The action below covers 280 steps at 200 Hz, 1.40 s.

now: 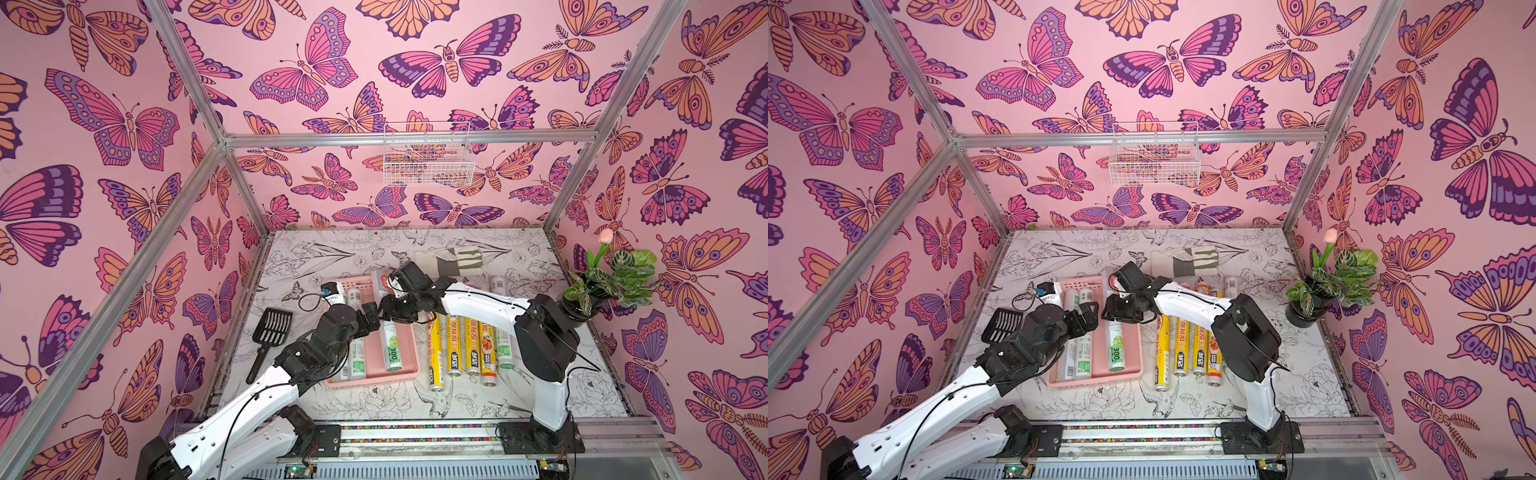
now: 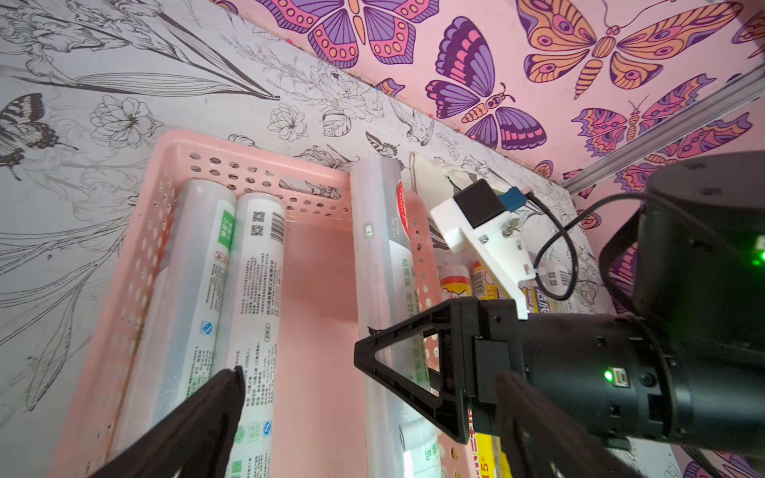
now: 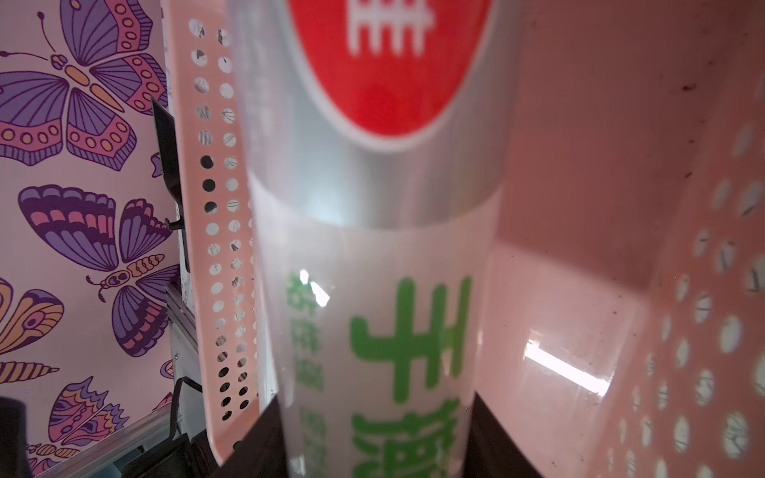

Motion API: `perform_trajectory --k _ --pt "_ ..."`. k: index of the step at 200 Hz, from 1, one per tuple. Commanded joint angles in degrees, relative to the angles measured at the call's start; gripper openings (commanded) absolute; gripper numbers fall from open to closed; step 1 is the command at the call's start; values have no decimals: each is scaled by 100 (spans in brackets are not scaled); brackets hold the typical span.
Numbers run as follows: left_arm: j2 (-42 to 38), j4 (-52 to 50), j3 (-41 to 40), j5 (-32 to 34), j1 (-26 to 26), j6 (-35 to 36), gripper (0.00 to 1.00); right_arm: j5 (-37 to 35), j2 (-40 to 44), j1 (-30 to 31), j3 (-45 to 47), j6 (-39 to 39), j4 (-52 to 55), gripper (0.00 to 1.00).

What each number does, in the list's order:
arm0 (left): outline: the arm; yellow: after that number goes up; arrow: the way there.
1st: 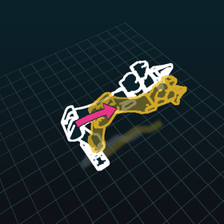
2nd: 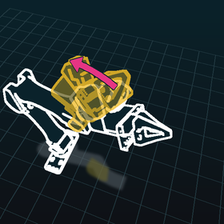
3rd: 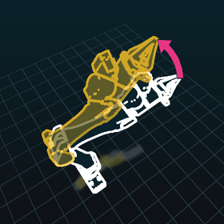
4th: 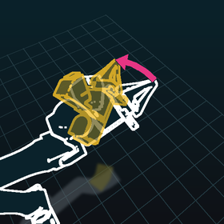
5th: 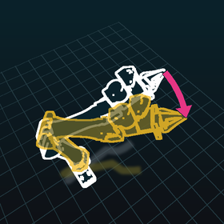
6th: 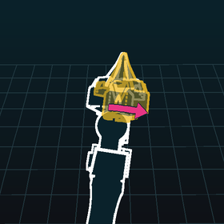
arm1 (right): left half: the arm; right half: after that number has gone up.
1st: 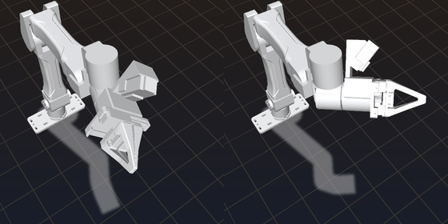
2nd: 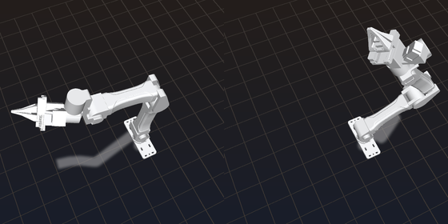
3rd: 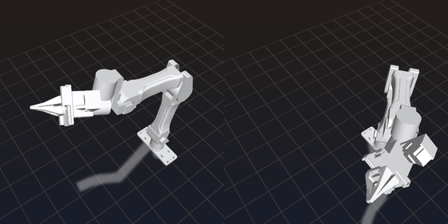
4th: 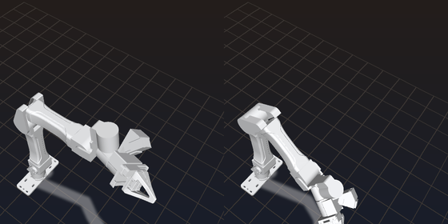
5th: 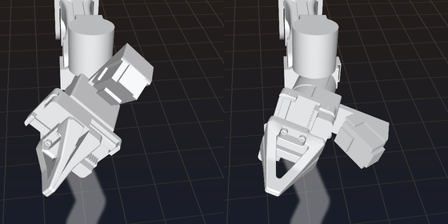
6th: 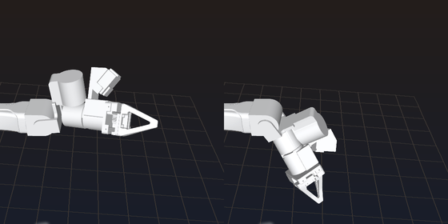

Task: Put the plastic wrap into the basket
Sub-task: Place the plastic wrap in the basket.

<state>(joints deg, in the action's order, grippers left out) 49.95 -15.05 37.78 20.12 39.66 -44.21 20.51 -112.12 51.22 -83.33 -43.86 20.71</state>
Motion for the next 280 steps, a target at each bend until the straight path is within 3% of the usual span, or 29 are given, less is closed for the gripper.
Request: perform_trajectory --k 1,111,171,198,280 --pt "-3 -456 50 351 -38 -129 100 -74 -66 138 -307 -229 -154 34" --pt "-326 -1017 247 1062 -49 102 100 -96 -699 318 -650 -536 3 36" --pt "-224 -1009 265 824 -55 -13 100 -20 -932 318 -805 -515 13 45" --pt "-221 -1004 256 821 -50 -9 100 -443 -911 338 -965 -270 387 50" --pt "-324 -1009 243 806 -53 74 100 -268 -1141 328 -975 -518 189 51"
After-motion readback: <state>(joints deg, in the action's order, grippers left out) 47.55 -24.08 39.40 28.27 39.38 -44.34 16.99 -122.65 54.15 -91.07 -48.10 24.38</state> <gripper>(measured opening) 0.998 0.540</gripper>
